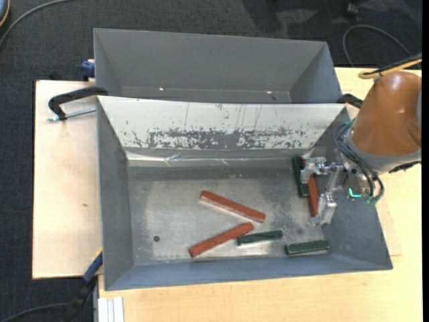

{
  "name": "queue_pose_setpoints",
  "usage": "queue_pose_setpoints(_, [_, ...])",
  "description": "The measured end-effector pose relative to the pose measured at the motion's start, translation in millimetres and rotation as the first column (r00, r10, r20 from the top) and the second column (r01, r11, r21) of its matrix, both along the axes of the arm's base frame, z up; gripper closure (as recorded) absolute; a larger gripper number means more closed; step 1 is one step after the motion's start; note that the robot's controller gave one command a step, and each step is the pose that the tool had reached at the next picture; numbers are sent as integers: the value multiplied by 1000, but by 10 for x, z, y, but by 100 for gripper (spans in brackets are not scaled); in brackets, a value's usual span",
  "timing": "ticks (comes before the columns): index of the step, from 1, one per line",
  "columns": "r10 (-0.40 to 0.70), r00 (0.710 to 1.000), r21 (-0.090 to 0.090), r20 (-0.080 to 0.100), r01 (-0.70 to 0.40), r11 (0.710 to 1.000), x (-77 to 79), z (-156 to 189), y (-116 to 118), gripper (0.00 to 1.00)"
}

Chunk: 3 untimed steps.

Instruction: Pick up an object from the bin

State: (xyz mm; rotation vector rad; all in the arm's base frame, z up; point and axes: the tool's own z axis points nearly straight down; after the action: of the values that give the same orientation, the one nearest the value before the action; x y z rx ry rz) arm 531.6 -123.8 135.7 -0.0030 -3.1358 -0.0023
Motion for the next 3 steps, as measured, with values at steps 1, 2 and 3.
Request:
queue_pose_setpoints(1, [-37,999,3,0,37,999,-351,-442,619,0])
queue_pose_setpoints(2, [53,999,3,4,-53,999,-329,-662,1225,0])
queue_pose_setpoints(3, [48,999,-1,6,-48,999,-324,-653,1190,100])
